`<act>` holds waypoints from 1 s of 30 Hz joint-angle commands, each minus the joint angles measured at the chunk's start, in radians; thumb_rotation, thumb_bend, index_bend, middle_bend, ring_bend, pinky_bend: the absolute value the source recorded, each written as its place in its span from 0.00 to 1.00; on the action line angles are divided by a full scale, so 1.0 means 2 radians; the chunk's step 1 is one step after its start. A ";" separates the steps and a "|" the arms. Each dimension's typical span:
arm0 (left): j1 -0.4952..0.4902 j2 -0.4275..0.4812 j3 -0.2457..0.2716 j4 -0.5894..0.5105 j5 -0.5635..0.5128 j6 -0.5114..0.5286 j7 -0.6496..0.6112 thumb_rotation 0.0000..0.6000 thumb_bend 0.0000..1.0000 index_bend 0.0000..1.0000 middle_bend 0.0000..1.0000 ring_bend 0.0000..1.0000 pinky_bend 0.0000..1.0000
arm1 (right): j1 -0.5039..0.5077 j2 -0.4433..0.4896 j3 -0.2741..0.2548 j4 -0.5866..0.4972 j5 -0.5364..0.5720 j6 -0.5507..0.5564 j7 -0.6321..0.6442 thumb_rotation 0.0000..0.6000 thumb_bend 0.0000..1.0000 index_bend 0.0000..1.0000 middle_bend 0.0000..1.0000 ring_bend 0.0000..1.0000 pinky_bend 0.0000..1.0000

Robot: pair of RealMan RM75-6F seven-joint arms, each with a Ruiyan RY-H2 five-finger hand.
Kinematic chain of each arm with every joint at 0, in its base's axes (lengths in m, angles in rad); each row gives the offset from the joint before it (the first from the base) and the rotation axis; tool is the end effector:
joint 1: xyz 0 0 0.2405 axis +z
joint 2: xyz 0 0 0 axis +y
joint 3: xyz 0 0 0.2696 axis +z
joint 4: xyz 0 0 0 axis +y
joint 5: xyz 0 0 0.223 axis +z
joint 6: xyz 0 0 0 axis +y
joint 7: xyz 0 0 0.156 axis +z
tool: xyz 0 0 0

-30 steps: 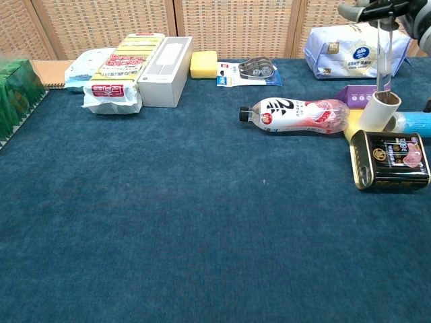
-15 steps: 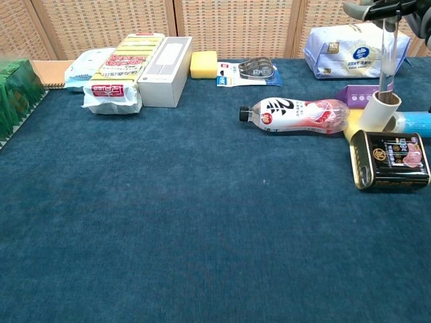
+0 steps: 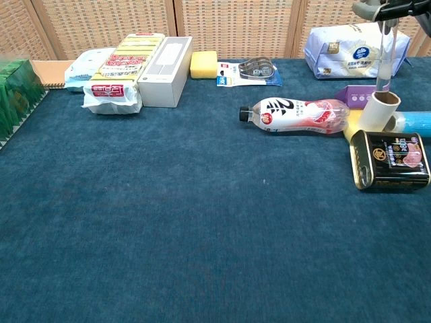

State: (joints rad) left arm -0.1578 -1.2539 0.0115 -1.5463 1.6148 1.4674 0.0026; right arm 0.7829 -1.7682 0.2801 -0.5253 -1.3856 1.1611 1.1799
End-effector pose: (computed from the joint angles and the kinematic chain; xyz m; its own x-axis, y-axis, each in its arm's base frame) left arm -0.3023 0.2023 0.0952 0.3531 0.0597 0.9337 0.9220 -0.1918 -0.3364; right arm -0.2386 -0.4750 0.0615 -0.4537 -0.0385 0.8903 -0.8407 -0.3130 -0.4419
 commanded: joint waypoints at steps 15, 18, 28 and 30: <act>-0.013 0.018 0.006 0.018 0.026 -0.001 -0.058 0.73 0.00 0.00 0.00 0.03 0.14 | -0.040 0.053 0.006 -0.090 0.002 0.057 -0.070 1.00 0.38 0.55 0.72 0.69 0.66; -0.025 0.027 0.004 0.023 0.033 -0.009 -0.078 0.73 0.00 0.00 0.00 0.03 0.14 | -0.054 0.072 0.005 -0.124 -0.002 0.084 -0.114 1.00 0.38 0.54 0.70 0.66 0.64; -0.071 0.022 0.003 0.075 0.041 -0.059 -0.151 0.73 0.00 0.00 0.00 0.03 0.14 | -0.115 0.170 -0.002 -0.288 0.002 0.123 -0.244 1.00 0.38 0.47 0.57 0.54 0.54; -0.077 0.017 0.004 0.088 0.043 -0.064 -0.163 0.73 0.00 0.00 0.00 0.03 0.14 | -0.128 0.187 -0.005 -0.319 0.004 0.130 -0.266 1.00 0.37 0.45 0.55 0.51 0.53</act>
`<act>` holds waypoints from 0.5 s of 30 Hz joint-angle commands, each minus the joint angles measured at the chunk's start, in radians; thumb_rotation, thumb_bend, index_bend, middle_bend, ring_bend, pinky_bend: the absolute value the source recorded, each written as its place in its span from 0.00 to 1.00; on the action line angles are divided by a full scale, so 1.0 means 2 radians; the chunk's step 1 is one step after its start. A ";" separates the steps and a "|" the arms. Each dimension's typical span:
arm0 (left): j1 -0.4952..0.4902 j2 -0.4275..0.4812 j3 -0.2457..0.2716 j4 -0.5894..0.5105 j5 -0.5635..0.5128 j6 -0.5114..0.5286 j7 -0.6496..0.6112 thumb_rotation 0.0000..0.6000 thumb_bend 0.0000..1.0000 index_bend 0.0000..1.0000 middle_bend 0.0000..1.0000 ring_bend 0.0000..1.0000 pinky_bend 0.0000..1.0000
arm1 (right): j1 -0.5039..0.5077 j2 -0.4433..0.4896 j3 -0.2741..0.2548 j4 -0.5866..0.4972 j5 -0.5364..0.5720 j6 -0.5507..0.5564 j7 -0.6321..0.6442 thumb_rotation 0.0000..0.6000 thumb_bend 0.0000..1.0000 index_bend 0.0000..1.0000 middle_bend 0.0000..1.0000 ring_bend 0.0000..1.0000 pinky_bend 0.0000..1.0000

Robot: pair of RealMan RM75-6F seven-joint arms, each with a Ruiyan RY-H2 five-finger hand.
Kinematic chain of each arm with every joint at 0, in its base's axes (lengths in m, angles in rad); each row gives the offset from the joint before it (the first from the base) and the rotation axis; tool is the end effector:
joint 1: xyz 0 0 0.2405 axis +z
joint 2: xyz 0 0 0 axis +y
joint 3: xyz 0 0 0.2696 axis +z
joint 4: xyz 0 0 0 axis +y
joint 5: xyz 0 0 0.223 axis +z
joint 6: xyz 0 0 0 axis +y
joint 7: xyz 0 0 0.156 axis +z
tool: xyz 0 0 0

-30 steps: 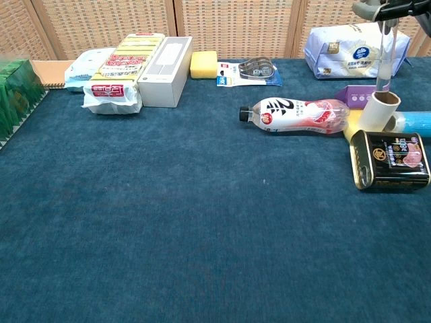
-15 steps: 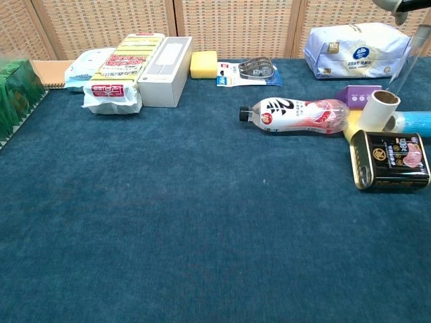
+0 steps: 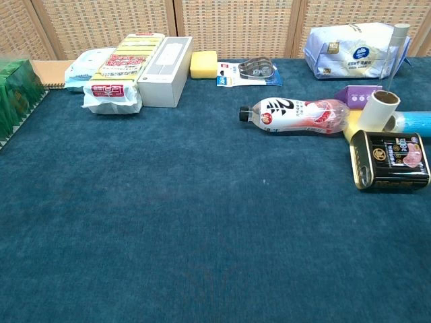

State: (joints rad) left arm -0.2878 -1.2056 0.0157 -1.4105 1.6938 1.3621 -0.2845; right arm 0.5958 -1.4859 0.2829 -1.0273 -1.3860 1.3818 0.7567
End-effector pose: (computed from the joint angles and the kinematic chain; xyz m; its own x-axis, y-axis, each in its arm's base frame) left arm -0.3077 0.2448 0.1043 0.3096 0.1659 0.9363 0.9119 -0.3306 -0.2430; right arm -0.2477 -0.4106 0.1257 -0.2718 0.1345 0.9529 -0.9012 -0.3830 -0.2030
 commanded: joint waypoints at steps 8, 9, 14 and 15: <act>-0.024 -0.021 0.012 0.080 0.011 -0.013 -0.094 0.73 0.00 0.00 0.00 0.03 0.14 | -0.111 0.123 -0.044 -0.224 0.014 0.052 -0.181 1.00 0.37 0.42 0.49 0.46 0.48; -0.027 -0.020 0.012 0.085 0.010 -0.016 -0.102 0.73 0.00 0.00 0.00 0.03 0.14 | -0.120 0.127 -0.051 -0.239 0.015 0.055 -0.196 1.00 0.37 0.41 0.49 0.45 0.48; -0.038 -0.020 0.011 0.109 0.026 0.003 -0.116 0.74 0.00 0.00 0.00 0.03 0.14 | -0.161 0.145 -0.085 -0.308 -0.003 0.086 -0.280 1.00 0.37 0.38 0.44 0.40 0.43; -0.040 -0.019 0.011 0.112 0.029 0.006 -0.117 0.74 0.00 0.00 0.00 0.03 0.14 | -0.166 0.149 -0.089 -0.319 -0.008 0.091 -0.295 1.00 0.37 0.37 0.43 0.39 0.42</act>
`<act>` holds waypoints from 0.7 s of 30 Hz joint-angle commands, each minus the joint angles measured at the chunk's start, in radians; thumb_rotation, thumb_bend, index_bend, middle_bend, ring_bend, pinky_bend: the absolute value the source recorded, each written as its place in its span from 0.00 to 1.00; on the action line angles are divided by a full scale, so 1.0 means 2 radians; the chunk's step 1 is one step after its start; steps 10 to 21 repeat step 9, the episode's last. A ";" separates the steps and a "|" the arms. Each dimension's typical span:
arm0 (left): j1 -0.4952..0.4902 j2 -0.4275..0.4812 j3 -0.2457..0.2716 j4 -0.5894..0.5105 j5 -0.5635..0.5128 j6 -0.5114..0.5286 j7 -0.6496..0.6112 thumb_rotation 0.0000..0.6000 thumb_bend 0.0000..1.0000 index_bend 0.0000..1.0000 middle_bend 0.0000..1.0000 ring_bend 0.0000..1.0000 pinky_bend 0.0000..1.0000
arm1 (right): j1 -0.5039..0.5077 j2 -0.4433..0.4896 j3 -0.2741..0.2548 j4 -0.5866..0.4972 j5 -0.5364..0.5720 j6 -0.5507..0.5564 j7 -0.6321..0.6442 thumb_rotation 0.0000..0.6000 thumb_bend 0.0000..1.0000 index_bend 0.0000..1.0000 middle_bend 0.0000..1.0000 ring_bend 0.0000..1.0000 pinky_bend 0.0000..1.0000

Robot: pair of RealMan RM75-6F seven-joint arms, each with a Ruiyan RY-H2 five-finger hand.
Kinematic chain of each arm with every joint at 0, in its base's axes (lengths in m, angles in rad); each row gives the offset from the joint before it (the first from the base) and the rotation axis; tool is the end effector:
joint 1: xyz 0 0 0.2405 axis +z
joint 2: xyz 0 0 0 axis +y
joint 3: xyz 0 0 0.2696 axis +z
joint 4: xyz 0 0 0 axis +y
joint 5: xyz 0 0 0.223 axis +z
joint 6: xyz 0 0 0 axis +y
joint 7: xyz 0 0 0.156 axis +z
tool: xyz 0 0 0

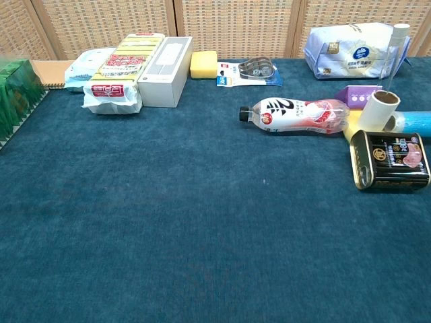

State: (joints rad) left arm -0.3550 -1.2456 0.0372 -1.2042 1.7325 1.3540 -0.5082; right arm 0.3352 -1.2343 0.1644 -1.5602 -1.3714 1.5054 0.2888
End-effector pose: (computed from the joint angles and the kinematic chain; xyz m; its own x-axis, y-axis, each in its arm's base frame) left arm -0.3279 0.2720 0.1083 0.2863 0.2130 0.9342 0.9081 -0.3713 -0.1936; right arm -0.2718 -0.2944 0.1473 -0.0055 0.1592 0.9872 -0.9846 -0.1731 0.0225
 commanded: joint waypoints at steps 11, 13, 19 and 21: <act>-0.014 0.009 0.006 0.010 0.033 0.044 0.007 0.75 0.00 0.00 0.00 0.03 0.14 | -0.081 0.082 -0.079 -0.174 -0.034 0.031 -0.167 1.00 0.36 0.29 0.35 0.32 0.37; -0.014 0.009 0.006 0.010 0.033 0.044 0.007 0.75 0.00 0.00 0.00 0.03 0.14 | -0.081 0.082 -0.079 -0.174 -0.034 0.031 -0.167 1.00 0.36 0.29 0.35 0.32 0.37; -0.014 0.009 0.006 0.010 0.033 0.044 0.007 0.75 0.00 0.00 0.00 0.03 0.14 | -0.081 0.082 -0.079 -0.174 -0.034 0.031 -0.167 1.00 0.36 0.29 0.35 0.32 0.37; -0.014 0.009 0.006 0.010 0.033 0.044 0.007 0.75 0.00 0.00 0.00 0.03 0.14 | -0.081 0.082 -0.079 -0.174 -0.034 0.031 -0.167 1.00 0.36 0.29 0.35 0.32 0.37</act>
